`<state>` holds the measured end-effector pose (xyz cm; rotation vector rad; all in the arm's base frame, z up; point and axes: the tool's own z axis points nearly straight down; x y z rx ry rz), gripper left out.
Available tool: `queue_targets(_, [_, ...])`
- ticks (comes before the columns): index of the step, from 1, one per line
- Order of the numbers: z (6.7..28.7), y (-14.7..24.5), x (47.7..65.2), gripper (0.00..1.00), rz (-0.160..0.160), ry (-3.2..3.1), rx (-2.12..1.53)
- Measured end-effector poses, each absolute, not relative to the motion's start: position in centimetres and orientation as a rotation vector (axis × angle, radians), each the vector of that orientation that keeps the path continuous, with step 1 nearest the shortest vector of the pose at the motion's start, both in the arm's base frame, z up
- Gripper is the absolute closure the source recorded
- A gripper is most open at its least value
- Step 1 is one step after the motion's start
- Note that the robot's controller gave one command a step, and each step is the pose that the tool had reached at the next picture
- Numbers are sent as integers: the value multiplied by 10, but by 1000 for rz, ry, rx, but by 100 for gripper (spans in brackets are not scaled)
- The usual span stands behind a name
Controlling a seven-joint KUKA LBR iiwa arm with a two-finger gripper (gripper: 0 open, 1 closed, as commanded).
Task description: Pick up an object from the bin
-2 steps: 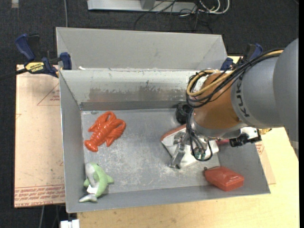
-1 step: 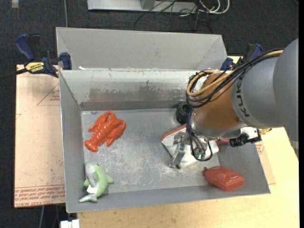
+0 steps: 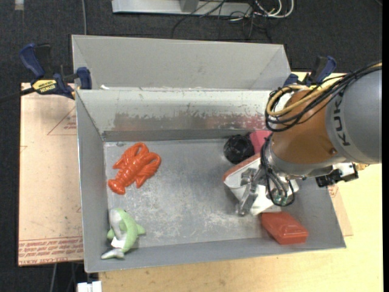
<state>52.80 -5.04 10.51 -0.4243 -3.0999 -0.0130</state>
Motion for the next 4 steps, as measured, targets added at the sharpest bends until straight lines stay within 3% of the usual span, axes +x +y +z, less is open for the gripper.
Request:
queue_targets(1, [104, -50, 529, 100, -11, -3100, -424])
queue_targets(2, [74, -88, 504, 100, -44, -3138, 132])
queue_targets(3, [74, -88, 504, 100, -44, -3138, 132])
queue_targets(4, [79, -101, 521, 100, -59, -3119, 368])
